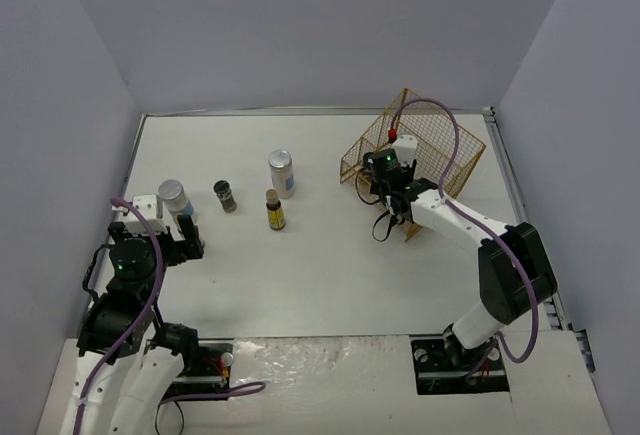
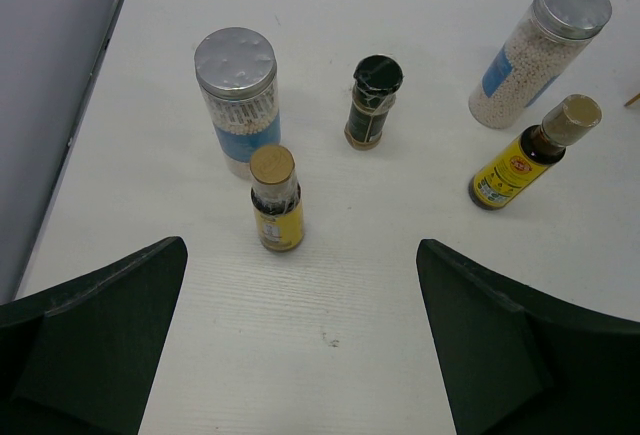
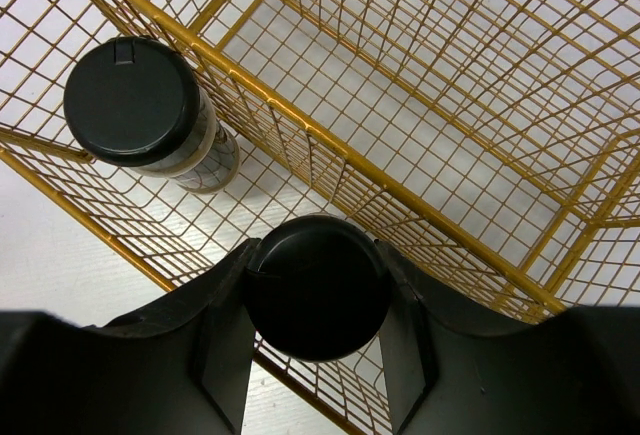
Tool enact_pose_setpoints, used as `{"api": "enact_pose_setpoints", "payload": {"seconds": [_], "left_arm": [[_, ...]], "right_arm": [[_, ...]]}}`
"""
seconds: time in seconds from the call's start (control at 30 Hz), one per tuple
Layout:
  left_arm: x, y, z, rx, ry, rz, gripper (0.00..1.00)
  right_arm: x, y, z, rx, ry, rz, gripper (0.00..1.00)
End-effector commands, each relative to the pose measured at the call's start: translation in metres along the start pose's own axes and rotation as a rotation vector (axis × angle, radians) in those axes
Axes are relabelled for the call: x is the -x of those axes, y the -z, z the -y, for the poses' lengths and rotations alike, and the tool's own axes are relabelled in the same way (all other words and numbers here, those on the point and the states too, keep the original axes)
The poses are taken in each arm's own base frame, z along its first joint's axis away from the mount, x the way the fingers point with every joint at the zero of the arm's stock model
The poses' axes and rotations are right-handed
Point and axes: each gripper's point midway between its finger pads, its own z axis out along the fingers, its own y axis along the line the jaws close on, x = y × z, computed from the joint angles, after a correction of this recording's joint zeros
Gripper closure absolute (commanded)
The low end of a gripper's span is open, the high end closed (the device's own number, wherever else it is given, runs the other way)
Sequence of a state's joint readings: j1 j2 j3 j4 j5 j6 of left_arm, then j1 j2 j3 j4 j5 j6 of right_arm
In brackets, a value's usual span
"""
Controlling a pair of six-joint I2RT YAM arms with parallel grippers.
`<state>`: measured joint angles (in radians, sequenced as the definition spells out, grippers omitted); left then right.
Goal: Organize the condiment bottles
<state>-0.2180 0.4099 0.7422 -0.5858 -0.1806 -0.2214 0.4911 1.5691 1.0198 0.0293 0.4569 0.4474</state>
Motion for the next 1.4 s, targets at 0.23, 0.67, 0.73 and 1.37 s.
{"api": "enact_pose_setpoints", "payload": {"seconds": [0.23,0.67,0.73,1.37], "left_arm": [[0.026,0.003,0.005,-0.019,0.027,0.078,0.03],[0.025,-0.006,0.010,-0.021,0.063,0.036,0.03],[0.029,-0.011,0.017,-0.032,0.085,0.004,0.03],[0.082,-0.120,0.089,-0.105,0.161,-0.288,0.05]], "right_arm": [[0.025,-0.003,-0.010,0.016,-0.099,0.079,0.57],[0.038,0.022,-0.016,0.101,-0.120,0.081,0.16],[0.052,0.038,-0.017,0.143,-0.135,0.107,0.08],[0.114,0.182,0.001,0.476,-0.141,0.309,0.00]]}}
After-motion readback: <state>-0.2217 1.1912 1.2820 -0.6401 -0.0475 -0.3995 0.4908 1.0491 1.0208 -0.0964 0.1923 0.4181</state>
